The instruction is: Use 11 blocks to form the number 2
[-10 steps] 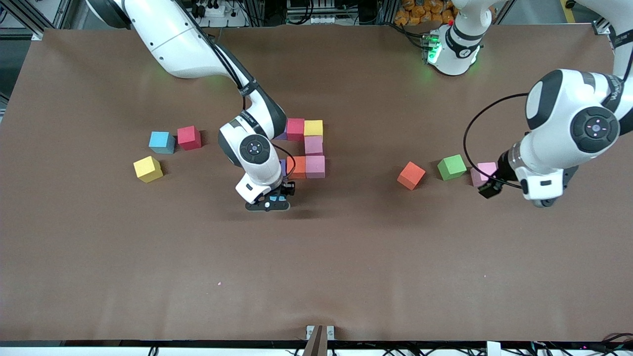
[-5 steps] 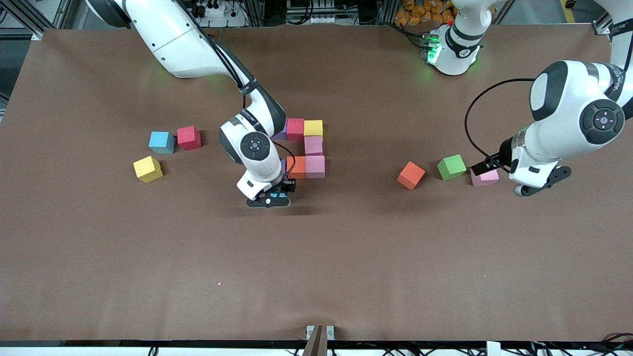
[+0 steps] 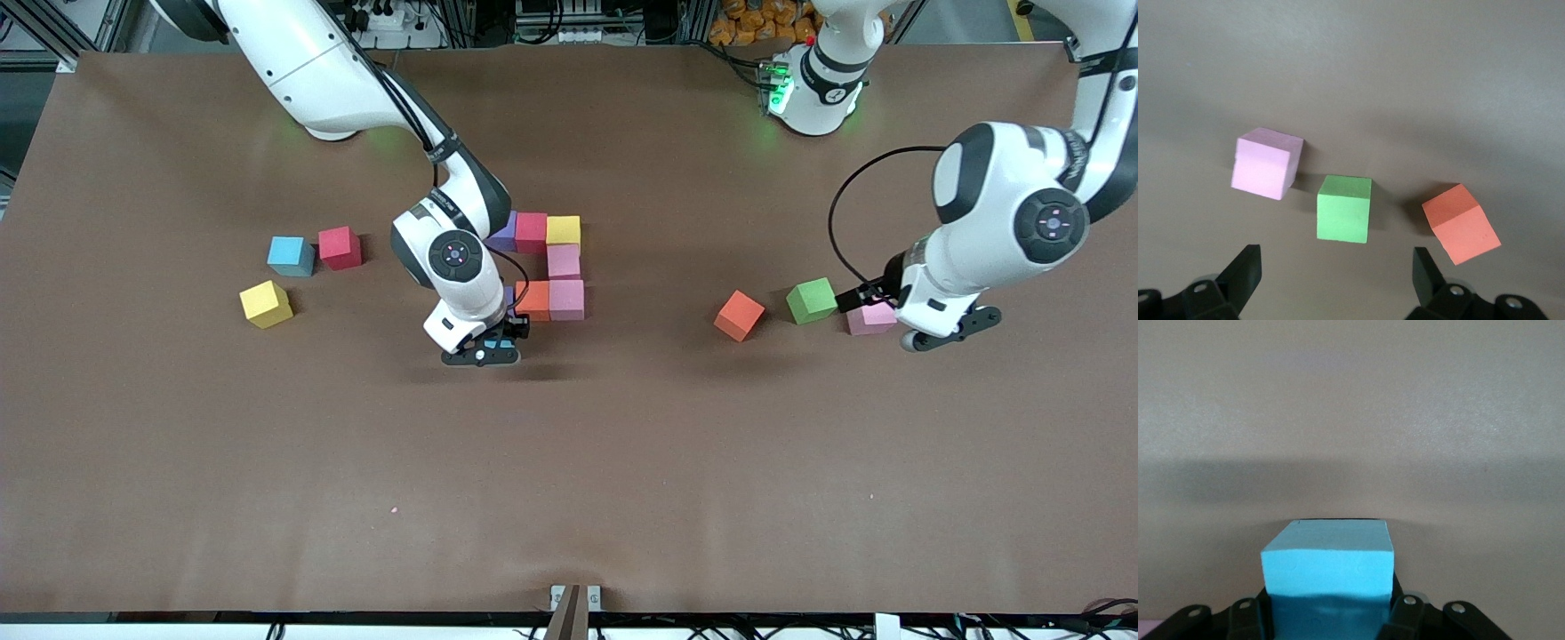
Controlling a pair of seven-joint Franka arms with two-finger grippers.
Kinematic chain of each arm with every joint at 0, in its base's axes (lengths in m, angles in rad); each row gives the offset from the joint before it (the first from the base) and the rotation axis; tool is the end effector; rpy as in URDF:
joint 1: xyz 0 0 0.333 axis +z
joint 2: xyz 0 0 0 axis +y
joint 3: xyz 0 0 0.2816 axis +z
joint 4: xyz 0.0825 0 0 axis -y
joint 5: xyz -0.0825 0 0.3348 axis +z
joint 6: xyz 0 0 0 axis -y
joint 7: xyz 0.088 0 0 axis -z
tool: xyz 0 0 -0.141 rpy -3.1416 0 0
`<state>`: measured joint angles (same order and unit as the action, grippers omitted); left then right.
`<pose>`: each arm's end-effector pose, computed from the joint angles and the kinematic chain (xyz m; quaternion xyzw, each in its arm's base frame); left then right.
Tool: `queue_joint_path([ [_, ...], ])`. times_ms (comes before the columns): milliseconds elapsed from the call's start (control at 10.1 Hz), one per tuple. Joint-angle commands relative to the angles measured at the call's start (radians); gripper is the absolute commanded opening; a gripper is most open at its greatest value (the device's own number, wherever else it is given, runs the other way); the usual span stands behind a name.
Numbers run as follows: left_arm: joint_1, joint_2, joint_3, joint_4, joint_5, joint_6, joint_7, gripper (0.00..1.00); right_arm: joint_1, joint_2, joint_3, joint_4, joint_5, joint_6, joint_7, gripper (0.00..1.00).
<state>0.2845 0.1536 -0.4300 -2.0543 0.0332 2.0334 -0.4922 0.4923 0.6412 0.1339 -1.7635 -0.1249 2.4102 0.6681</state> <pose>0.5005 -0.0691 0.3185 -0.9832 -0.1631 0.0814 0.0082 0.4988 0.3517 0.1793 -0.9999 -0.0119 -0.0066 0.0024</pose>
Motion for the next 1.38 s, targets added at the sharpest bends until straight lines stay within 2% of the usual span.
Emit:
queue_joint_path([
  [0, 0.002, -0.026, -0.012, -0.122, -0.027, 0.114, 0.023, 1.00, -0.021, -0.028, 0.027, -0.036, -0.018, 0.007, 0.022, 0.21],
  [297, 0.010, -0.058, -0.018, -0.294, -0.025, 0.347, -0.012, 1.00, -0.024, -0.018, 0.039, -0.034, -0.018, 0.010, 0.022, 0.21],
  [593, -0.004, 0.000, -0.018, -0.303, -0.010, 0.407, -0.013, 1.00, -0.024, -0.011, 0.041, -0.034, -0.018, 0.027, 0.021, 0.21],
  [791, -0.004, 0.035, -0.018, -0.305, 0.046, 0.407, -0.012, 1.00, -0.024, -0.008, 0.041, -0.034, -0.018, 0.032, 0.021, 0.21],
  [1088, -0.002, 0.063, -0.016, -0.302, 0.063, 0.410, -0.014, 1.00, -0.024, -0.002, 0.041, -0.034, -0.018, 0.032, 0.022, 0.22],
  [1187, -0.001, 0.070, -0.016, -0.303, 0.070, 0.410, -0.014, 1.00, -0.024, 0.000, 0.041, -0.034, -0.018, 0.035, 0.022, 0.30],
  [1286, -0.001, 0.076, -0.016, -0.303, 0.080, 0.409, -0.014, 1.00, -0.026, 0.001, 0.041, -0.034, -0.018, 0.040, 0.025, 0.46],
])
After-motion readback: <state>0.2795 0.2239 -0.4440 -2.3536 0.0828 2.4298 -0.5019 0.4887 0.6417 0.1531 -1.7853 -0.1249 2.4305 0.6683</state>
